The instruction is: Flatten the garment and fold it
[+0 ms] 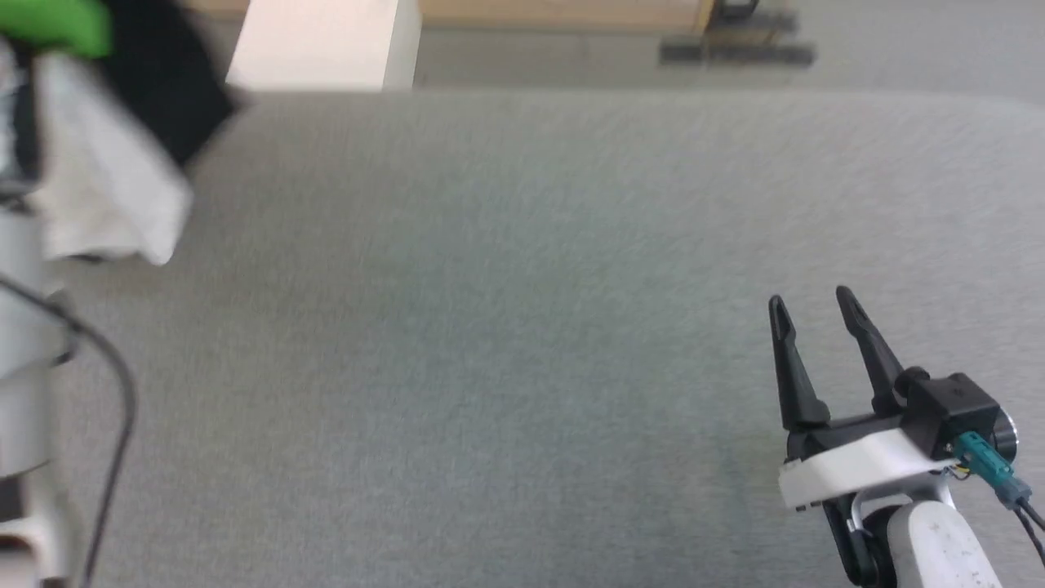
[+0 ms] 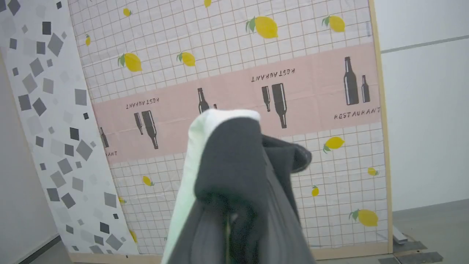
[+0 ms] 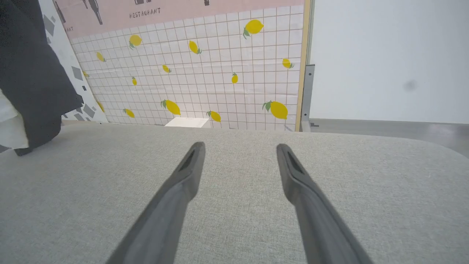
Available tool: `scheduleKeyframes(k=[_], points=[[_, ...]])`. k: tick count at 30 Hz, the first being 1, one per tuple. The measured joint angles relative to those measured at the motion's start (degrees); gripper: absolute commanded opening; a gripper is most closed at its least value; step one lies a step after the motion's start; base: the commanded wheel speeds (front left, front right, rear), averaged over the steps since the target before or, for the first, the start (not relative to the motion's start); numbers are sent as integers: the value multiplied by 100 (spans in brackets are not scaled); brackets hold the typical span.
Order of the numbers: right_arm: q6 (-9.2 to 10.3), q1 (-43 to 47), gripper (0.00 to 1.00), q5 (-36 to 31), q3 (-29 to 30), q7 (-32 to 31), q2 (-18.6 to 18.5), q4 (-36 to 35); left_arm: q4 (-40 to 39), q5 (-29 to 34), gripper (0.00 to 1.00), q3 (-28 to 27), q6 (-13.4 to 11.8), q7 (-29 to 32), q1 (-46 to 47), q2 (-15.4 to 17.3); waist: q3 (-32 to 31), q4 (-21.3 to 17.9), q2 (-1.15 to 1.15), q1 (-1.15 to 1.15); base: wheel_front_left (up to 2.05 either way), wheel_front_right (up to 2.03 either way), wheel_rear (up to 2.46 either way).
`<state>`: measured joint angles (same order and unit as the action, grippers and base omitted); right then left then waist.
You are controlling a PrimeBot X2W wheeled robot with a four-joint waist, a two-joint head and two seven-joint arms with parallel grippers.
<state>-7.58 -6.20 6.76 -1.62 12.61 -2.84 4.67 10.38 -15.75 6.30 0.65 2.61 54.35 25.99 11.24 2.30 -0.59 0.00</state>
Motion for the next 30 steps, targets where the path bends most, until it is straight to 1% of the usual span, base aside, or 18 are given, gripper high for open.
scheduleKeyframes(k=[4,8,9,13,17,20,24,28,30], points=[[0,82,100,47,-85,-18,0,-10,-202,-151,0,386,130,189,203,-502,-360,-225,0,0,0,0,0],[0,171,100,83,-124,-53,1,-27,-304,-514,0,698,234,426,176,-1018,-554,-531,0,0,0,0,0],[0,180,100,85,-130,-57,0,-34,-323,-547,0,771,242,467,145,-1100,-581,-595,0,0,0,0,0],[0,206,100,88,-155,-80,-1,-75,-335,-880,0,1037,288,633,-281,-1518,-663,-859,0,0,0,0,0],[0,210,100,91,-176,-108,-2,-82,-86,-1202,0,1361,287,858,-1086,-1871,-668,-1049,0,0,0,0,0],[0,210,100,126,-225,-125,-2,-85,339,-1281,0,1651,277,1088,-1701,-1978,-630,-1145,0,0,0,0,0],[0,206,100,133,-304,-148,-1,-82,1087,-1315,0,1994,158,1513,-2413,-2024,-574,-1269,0,0,0,0,0],[0,205,100,133,-305,-149,-2,-73,1712,-1359,0,2349,146,2020,-2851,-2054,-517,-1341,0,0,0,0,0],[0,205,100,133,-304,-157,-2,-68,1873,-1393,0,2424,115,2204,-2958,-2075,-500,-1344,0,0,0,0,0]])
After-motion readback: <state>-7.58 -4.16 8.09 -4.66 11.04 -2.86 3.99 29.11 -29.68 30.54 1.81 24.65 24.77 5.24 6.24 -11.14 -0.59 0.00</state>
